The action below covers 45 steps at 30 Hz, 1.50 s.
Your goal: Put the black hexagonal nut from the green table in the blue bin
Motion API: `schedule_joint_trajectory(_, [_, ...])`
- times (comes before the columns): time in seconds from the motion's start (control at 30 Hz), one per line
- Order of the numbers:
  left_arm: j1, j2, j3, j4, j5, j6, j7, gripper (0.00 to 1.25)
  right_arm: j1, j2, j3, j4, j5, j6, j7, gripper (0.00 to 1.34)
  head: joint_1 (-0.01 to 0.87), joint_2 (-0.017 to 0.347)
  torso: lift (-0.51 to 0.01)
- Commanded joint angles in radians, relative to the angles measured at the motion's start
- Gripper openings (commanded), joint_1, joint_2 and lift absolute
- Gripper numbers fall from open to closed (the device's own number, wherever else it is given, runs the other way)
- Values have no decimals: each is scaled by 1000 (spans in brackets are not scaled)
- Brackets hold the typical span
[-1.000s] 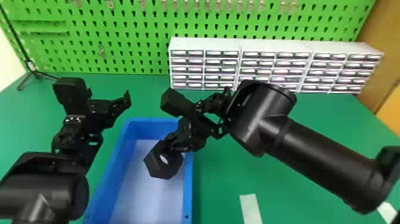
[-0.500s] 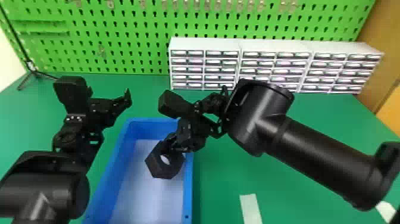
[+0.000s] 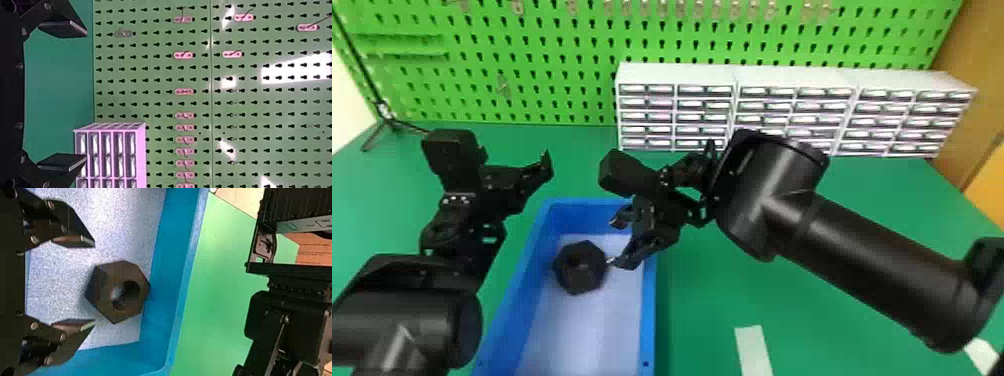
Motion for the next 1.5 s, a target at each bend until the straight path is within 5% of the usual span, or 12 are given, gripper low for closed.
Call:
schedule_joint_trajectory(0.0, [0, 0, 0, 0, 0, 0, 0, 1086, 3, -2, -10, 0, 3, 0, 0, 1328, 683, 28, -96])
schedule_joint_trajectory(0.8, [5, 0, 4, 0, 0, 0, 0, 1086, 16, -5, -42, 0, -8, -3, 2, 1247, 683, 28, -96])
schedule_joint_trajectory(1.17, [6, 0, 3, 0, 2, -2, 0, 1086, 79, -2, -220, 4, 12, -3, 43, 1247, 683, 28, -96])
schedule_joint_trajectory(1.47, [6, 0, 4, 0, 2, -2, 0, 1086, 151, 39, -416, 4, 64, 0, 46, 1247, 683, 28, -96])
